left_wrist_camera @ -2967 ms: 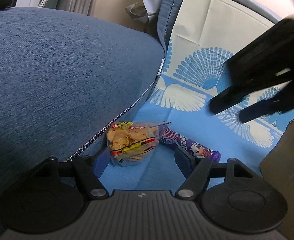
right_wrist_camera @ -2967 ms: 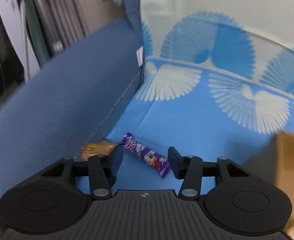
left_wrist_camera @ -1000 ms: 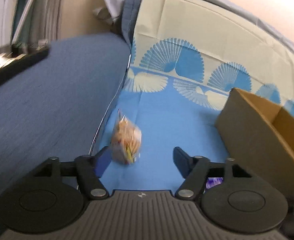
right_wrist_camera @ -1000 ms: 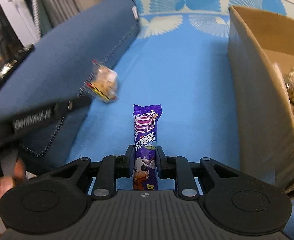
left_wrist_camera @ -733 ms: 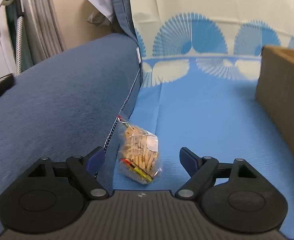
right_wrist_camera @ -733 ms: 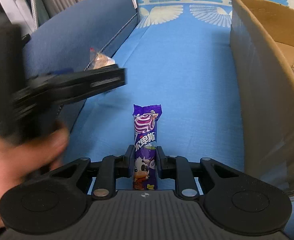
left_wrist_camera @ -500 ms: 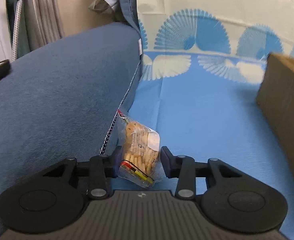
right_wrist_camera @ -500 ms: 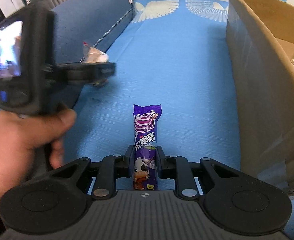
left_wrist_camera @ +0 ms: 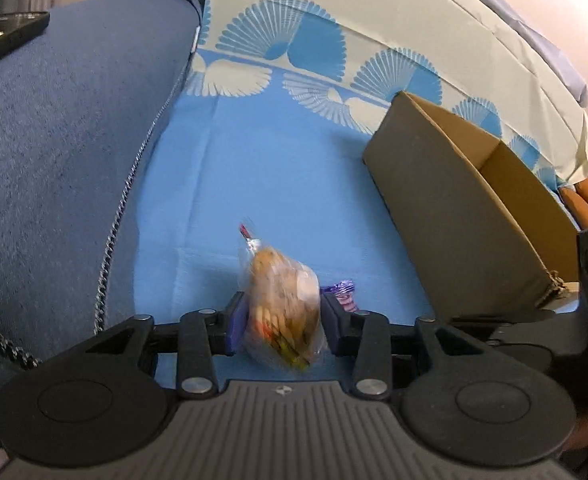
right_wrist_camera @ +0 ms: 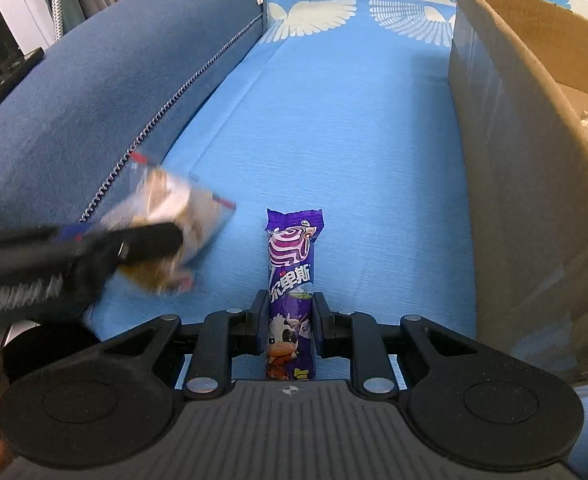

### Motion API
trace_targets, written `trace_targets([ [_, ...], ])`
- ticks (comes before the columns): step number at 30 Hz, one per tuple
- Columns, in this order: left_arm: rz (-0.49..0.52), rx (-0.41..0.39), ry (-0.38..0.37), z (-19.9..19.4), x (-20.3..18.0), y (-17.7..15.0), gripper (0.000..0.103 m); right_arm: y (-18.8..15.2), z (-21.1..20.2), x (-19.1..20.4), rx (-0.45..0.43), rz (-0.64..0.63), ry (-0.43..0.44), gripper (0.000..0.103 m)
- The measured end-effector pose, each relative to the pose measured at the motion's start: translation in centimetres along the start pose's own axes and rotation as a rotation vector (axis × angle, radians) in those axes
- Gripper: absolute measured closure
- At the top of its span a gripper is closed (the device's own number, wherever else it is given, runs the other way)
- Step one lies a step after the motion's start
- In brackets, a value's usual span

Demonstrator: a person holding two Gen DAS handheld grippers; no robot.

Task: Organize snacks
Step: 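Grasp the clear cracker bag with the left gripper while the right holds the purple candy bar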

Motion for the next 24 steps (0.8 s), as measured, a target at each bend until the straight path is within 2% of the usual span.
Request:
trace_targets([
  [3,-0.029,0.053,-0.012,1.1,-0.1,-0.7,0.060,-0.2,0.2,0.1,0.000,-0.027,-0.010,0.078],
  [10,-0.044,0.058,-0.001,1.2,0.3,-0.4,0.056,-0.8,0.1,-0.3,-0.014,-0.028,0.006,0.068],
  [19,-0.106,0.105,0.005,2.2,1.1,-0.6,0.031,-1.6,0.1,-0.3,-0.038,-0.102,0.011,0.068],
  [20,-0.103,0.111,0.008,2.4,1.1,-0.6,0.030,-1.6,0.1,-0.2,-0.042,-0.119,0.004,0.070],
  [22,-0.091,0.122,0.012,2.8,0.8,-0.7,0.028,-1.8,0.2,0.0,-0.048,-0.149,-0.013,0.079],
  [24,-0.076,0.128,0.012,3.1,0.5,-0.8,0.028,-1.8,0.1,0.1,-0.054,-0.154,-0.014,0.082],
])
Point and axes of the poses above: each gripper's, at about its wrist camera, not at the fingertips, and z roughly the way its jaws point, x to its left, y to its top, the point moved 8 cm from there along z, roughly the way its jaws point, and after that the axes turned 1 degree about z, right-handed, at the moved point
